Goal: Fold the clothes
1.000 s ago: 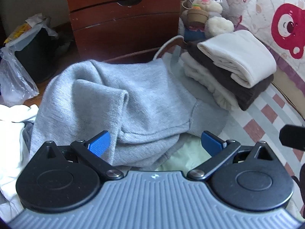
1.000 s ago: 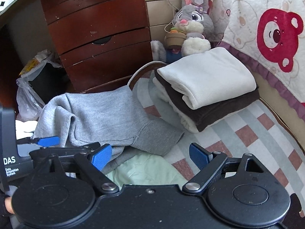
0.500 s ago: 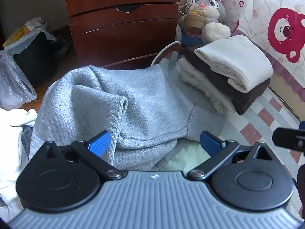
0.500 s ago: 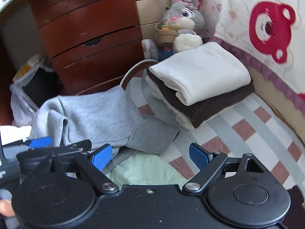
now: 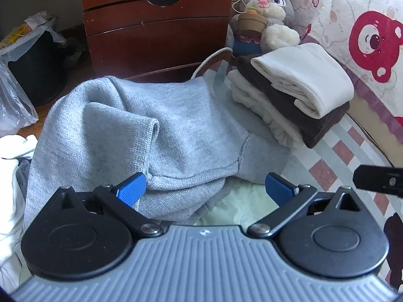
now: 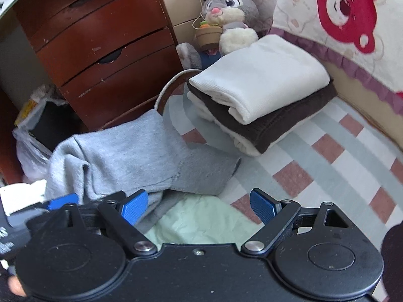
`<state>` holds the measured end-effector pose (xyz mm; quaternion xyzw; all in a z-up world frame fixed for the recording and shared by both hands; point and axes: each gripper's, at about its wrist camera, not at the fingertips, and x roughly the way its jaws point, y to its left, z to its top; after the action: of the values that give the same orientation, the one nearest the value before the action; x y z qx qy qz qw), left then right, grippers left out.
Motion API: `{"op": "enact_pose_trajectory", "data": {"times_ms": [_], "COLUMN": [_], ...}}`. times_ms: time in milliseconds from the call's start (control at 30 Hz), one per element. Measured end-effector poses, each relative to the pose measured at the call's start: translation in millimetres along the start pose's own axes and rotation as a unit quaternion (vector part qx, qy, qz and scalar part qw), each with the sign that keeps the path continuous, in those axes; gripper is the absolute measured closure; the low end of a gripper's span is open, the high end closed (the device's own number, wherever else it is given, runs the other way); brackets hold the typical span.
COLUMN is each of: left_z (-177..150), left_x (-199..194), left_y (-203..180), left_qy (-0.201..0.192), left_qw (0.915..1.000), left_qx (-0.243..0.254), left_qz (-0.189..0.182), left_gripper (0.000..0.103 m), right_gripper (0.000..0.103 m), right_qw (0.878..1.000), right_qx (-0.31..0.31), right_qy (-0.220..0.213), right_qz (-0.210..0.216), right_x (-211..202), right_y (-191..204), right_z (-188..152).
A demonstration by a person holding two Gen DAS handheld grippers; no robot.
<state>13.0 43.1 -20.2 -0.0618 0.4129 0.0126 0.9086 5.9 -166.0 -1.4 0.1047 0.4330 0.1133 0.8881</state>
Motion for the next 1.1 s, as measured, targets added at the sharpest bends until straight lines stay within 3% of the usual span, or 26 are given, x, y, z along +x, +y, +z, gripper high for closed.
{"op": "enact_pose_trajectory", "data": {"times_ms": [600,733,833,967,1033,1100], "left_z": [-3.5,-3.0,-3.2,-4.4,-4.6,-4.5], "left_x": [7.3,11.3,11.9,13.6,19.1,25.5], "left_y": [1.2,8.4,14.5,26.4,32.5,39.8], "left_qy": [0.016,0.021,0.007,-0.021,-0.017,-0.010], "left_qw": [0.9999,0.9996,0.9998,0.9981,0.9972,0.9964], "left_qx": [0.002,-0.014,-0.017,-0.020,-0.022,-0.032], "left_qz": [-0.004,-0.015,0.013,0.054,0.069,0.078], "left_gripper": [0.000,0.001,0.003,0.023,0.039,0.045], "right_gripper": [0.012,0.012,0.012,0.012,0.012,0.015], "right_qw": [1.000,0.994,0.989,0.989,0.985,0.978], "right_qx": [0.008,0.073,0.091,0.074,0.095,0.118], "right_qy": [0.012,0.015,0.014,0.027,0.049,0.078], "right_qz": [0.007,0.078,0.118,0.123,0.138,0.154], "right_x": [10.9,28.8,57.1,93.8,110.4,126.8], "right_y": [3.8,-5.9,-8.2,-6.3,-12.2,-19.0], "right_z": [-4.9,5.4,12.3,14.5,17.2,21.4]}}
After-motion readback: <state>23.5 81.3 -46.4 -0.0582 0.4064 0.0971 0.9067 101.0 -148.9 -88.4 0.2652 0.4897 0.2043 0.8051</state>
